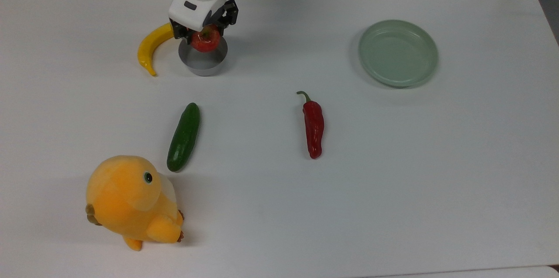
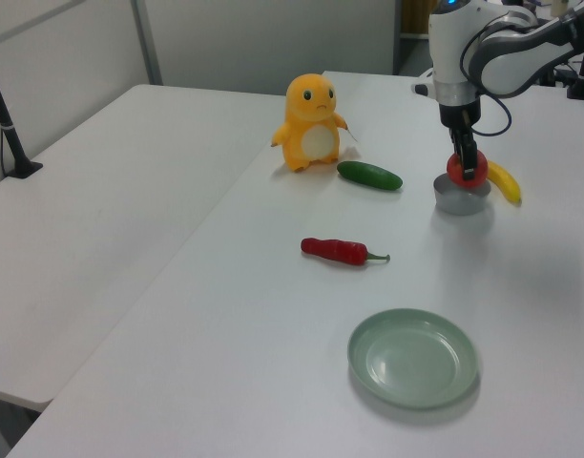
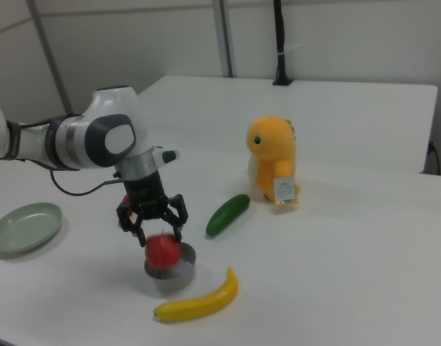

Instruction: Put the red apple in the bowl

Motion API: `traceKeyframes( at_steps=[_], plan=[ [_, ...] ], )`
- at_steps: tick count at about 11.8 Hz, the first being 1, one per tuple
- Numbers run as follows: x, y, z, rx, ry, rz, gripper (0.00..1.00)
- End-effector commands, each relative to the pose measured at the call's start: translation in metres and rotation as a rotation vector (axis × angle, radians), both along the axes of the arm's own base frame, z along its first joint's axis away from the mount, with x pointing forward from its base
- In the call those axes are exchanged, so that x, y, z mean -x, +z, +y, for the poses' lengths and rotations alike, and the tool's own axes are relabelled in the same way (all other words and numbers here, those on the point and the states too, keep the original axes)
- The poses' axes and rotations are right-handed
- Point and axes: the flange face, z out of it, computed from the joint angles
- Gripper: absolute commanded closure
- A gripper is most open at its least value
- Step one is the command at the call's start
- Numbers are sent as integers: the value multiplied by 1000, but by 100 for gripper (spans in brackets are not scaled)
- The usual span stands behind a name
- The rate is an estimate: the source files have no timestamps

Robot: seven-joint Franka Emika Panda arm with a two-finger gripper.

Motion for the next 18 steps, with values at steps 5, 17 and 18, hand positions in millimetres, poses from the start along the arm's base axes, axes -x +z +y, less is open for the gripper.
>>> traceKeyframes(
  at_steps=[5,17,18],
  plan=[
    [-13,36,6,-46,-145,-96,0],
    [-25,171,61,-209,-565,-234,0],
    [-24,168,63,-207,-560,-227,0]
  ],
)
